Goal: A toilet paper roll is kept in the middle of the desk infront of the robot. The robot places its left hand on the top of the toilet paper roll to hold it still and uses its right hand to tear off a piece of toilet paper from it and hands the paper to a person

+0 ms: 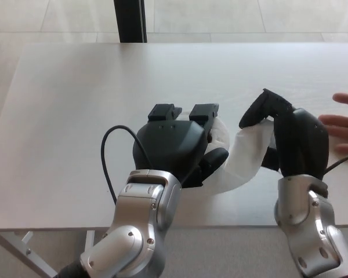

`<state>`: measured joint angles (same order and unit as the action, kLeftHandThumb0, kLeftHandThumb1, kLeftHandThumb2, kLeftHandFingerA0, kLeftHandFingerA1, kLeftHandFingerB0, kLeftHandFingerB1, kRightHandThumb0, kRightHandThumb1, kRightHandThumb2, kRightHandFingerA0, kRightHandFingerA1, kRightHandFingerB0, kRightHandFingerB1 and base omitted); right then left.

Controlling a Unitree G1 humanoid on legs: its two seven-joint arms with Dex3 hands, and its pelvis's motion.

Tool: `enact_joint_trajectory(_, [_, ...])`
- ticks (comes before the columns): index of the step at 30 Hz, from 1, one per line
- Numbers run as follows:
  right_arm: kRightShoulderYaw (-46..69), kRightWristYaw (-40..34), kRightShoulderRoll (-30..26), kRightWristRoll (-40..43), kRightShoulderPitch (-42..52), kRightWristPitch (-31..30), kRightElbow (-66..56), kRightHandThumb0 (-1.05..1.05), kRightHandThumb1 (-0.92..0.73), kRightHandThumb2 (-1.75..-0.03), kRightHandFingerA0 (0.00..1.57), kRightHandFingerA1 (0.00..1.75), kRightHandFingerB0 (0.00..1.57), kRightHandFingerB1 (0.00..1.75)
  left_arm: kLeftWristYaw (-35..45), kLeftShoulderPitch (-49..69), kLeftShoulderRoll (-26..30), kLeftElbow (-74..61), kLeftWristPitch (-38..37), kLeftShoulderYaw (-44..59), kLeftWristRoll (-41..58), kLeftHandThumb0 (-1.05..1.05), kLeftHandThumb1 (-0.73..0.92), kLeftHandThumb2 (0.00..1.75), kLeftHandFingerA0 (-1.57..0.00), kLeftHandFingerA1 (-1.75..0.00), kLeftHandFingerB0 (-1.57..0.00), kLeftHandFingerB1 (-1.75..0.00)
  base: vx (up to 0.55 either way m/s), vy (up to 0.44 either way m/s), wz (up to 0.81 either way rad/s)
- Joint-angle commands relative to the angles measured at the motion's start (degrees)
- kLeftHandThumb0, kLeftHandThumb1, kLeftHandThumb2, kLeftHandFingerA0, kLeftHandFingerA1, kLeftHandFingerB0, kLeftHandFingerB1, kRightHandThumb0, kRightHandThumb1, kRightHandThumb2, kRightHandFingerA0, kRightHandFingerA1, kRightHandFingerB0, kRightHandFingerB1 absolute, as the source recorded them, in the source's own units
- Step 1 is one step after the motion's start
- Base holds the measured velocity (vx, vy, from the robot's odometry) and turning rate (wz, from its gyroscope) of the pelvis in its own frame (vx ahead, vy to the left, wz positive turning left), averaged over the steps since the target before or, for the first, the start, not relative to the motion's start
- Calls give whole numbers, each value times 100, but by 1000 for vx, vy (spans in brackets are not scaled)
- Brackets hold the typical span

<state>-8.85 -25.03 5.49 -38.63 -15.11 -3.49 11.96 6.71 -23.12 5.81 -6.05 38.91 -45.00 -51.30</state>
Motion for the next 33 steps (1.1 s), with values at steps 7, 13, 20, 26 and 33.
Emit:
enact_joint_trajectory(7, [2326,28,1784,4341,-869,-774,-1850,-33,-38,-146,136,165,102,143,608,528,346,676,-11,-385,-130,-62,92,72,-18,-60,-18,-35,0,0,0])
enact_joint_trajectory(13, [2625,-101,1927,4620,-1193,-1230,-1991,-27,-31,-164,107,175,85,173,469,601,351,702,-70,-364,-98,-63,92,71,-19,-60,-21,-35,0,0,0])
enact_joint_trajectory(20, [2835,-289,2157,5038,-1493,-1487,-2154,-23,-44,-143,112,175,83,173,283,699,254,754,-60,-346,-49,-62,92,69,-21,-58,-24,-33,0,0,0])
enact_joint_trajectory(26, [2865,-392,2346,5429,-1614,-1655,-2256,-11,-67,-131,118,126,118,125,332,775,293,702,-86,-438,-44,-60,92,71,-20,-57,-20,-33,0,0,0])
enact_joint_trajectory(33, [3020,-929,2574,5841,-1937,-1663,-2167,-17,-44,-147,110,175,76,174,332,814,298,706,-69,-478,-45,-61,92,72,-17,-55,-19,-32,0,0,0])
